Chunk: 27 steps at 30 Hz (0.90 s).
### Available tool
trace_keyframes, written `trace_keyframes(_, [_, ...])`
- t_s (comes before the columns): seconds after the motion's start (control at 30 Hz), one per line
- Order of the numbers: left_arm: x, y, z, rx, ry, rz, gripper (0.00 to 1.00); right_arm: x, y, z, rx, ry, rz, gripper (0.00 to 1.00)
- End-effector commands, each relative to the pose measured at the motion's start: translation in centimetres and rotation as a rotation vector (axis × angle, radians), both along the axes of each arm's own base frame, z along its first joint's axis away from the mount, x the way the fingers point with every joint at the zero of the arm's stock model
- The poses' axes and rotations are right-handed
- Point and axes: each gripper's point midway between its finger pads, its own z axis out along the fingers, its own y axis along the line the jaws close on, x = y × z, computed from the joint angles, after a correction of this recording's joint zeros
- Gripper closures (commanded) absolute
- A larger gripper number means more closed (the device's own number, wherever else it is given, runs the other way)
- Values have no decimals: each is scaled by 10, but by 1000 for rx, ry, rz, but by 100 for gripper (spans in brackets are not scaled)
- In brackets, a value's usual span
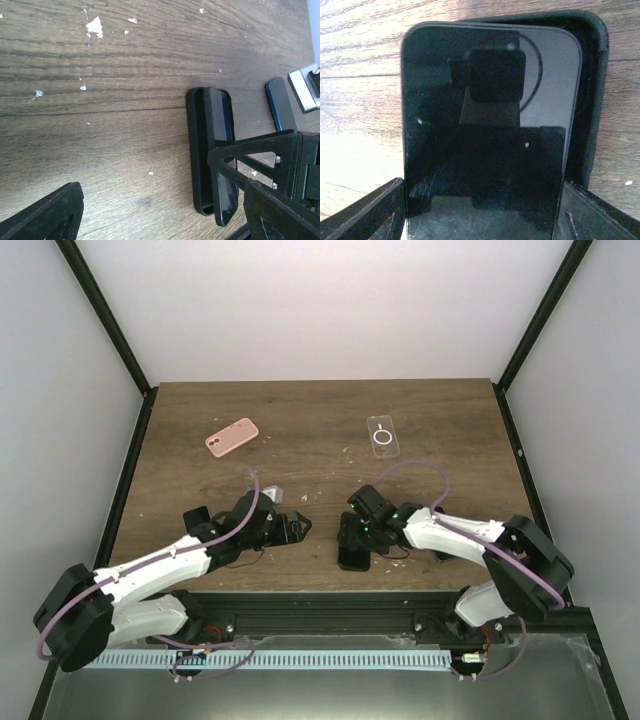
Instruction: Put the phone into the phone case
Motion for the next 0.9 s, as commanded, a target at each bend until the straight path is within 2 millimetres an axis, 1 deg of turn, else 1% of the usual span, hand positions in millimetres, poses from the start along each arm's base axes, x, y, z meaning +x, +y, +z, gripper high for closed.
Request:
trace_keyframes(0.0, [3,-8,4,-26,2,-13,12,4,4,18,23,-51,20,17])
trace_keyframes(0.17, [2,-12,1,-28,22,-28,14,3,2,21,17,-65,34,11])
trace_keyframes(0.3, [2,-14,1,-31,25,-34,17,3,0,24,7,-76,49,11])
trace_keyframes(0.37, [2,-16,0,-34,28,-41,18,4,-3,27,-2,-95,57,13])
trace_keyframes(0.47, [-1,-23,0,-55,35,-70,20,6,-11,30,-10,-119,53,18])
trace_keyframes(0.6, [-3,-34,-2,-60,50,-103,25,7,-23,29,4,-129,34,29])
trace_keyframes(0.73, [-6,-46,-7,-64,76,-135,29,3,-31,21,36,-107,29,38])
trace_keyframes(0.87, [-12,-56,-16,-79,130,-158,33,-2,-39,13,37,-99,26,44])
